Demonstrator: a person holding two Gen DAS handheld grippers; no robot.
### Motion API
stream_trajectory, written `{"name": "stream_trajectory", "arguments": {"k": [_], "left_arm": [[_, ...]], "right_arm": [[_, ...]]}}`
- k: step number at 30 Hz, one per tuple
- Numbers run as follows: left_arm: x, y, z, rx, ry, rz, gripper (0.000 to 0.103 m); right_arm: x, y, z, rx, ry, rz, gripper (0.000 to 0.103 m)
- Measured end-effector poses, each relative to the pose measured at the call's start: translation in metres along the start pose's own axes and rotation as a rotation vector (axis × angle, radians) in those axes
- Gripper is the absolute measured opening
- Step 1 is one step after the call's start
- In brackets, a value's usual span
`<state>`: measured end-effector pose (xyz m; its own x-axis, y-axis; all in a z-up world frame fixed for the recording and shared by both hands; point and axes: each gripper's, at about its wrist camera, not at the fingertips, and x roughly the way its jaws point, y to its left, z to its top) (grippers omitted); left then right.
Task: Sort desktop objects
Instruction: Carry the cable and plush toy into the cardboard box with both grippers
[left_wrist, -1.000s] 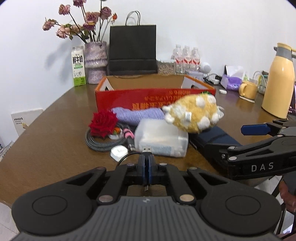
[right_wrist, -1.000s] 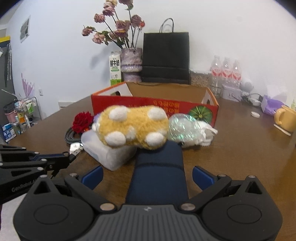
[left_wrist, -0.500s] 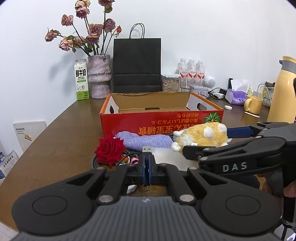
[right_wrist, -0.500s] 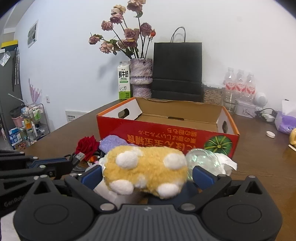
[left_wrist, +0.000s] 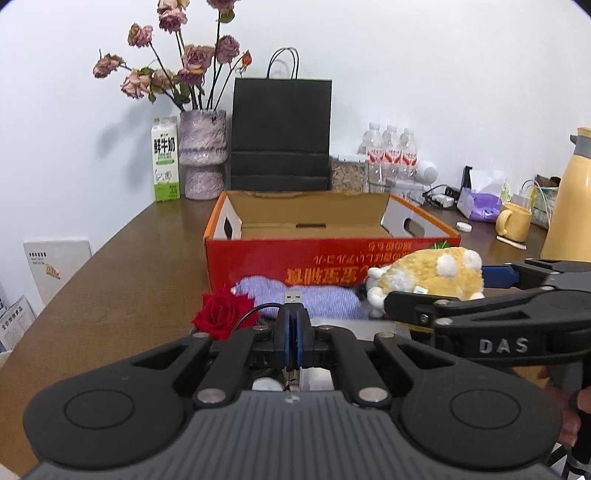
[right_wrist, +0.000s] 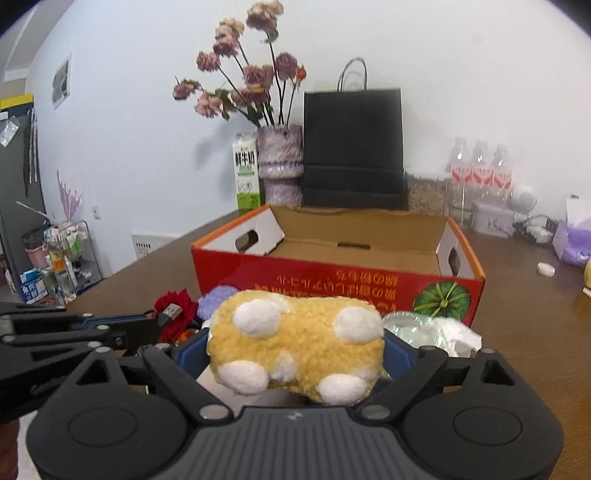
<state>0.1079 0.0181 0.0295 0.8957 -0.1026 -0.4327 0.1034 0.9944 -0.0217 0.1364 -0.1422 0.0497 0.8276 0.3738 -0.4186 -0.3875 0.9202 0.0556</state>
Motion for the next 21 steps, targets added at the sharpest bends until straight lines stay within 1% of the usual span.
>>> {"name": "stream_trajectory", "arguments": {"k": [5, 9, 13, 17, 19, 21], "left_arm": [[0.000, 0.000, 0.019, -0.002, -0.062, 0.001, 0.004], [0.006, -0.001, 0.045, 0.006, -0.130, 0.011, 0.004], [0.024, -0.001, 0.075, -0.013, -0.173, 0.006, 0.004], [0.054, -0.003, 0.103, -0.038, -0.184, 0.003, 0.004], [0.076, -0.003, 0.115, -0.047, -0.173, 0.010, 0.004], [0.101, -0.003, 0.123, -0.051, -0.145, 0.018, 0.004]], "right_arm": [[-0.010, -0.004, 0.015, -0.023, -0.082, -0.007, 0.091], [-0.009, -0.016, 0.036, -0.030, -0.144, -0.039, 0.091], [0.004, -0.036, 0.062, -0.013, -0.185, -0.053, 0.091], [0.032, -0.057, 0.084, -0.019, -0.189, -0.092, 0.091], [0.053, -0.069, 0.094, -0.023, -0.171, -0.103, 0.091], [0.077, -0.080, 0.101, -0.017, -0.141, -0.100, 0.092]]}}
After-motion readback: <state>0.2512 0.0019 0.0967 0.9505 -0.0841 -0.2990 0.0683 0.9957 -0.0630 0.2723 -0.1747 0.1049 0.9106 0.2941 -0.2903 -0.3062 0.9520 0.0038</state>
